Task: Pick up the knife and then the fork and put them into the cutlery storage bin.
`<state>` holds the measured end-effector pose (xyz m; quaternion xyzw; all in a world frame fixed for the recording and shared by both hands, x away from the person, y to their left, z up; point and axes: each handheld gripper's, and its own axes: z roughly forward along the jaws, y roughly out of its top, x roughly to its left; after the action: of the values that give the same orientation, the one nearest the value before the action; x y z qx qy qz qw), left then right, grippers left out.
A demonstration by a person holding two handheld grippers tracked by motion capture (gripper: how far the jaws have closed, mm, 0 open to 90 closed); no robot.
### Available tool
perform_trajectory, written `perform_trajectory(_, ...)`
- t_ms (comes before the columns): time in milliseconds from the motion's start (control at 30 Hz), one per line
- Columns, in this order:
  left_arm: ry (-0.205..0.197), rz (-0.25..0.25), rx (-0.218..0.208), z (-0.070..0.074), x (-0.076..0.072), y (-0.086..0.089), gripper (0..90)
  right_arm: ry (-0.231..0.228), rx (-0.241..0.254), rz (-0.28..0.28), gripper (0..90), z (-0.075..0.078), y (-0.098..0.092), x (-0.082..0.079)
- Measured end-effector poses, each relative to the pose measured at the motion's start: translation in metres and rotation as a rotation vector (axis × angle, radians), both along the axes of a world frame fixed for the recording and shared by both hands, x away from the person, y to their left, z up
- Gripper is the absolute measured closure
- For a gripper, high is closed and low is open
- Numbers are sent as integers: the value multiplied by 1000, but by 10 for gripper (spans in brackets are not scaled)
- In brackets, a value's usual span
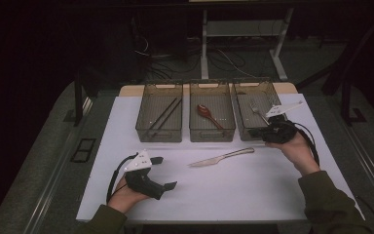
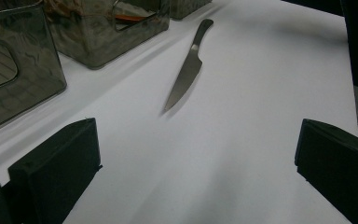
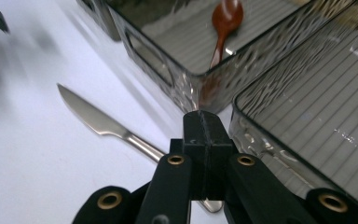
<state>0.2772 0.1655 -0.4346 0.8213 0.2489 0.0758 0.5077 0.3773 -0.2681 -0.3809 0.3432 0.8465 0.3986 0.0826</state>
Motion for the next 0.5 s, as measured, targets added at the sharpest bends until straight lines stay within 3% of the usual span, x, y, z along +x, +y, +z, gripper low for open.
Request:
perform_trajectory(300, 1, 1, 0, 0, 0, 0, 0, 38, -121, -3, 889, -27, 14, 7)
perform_trajectory(500, 2, 0, 3, -1, 1, 0, 0, 65, -165, 4, 889, -42, 22, 12)
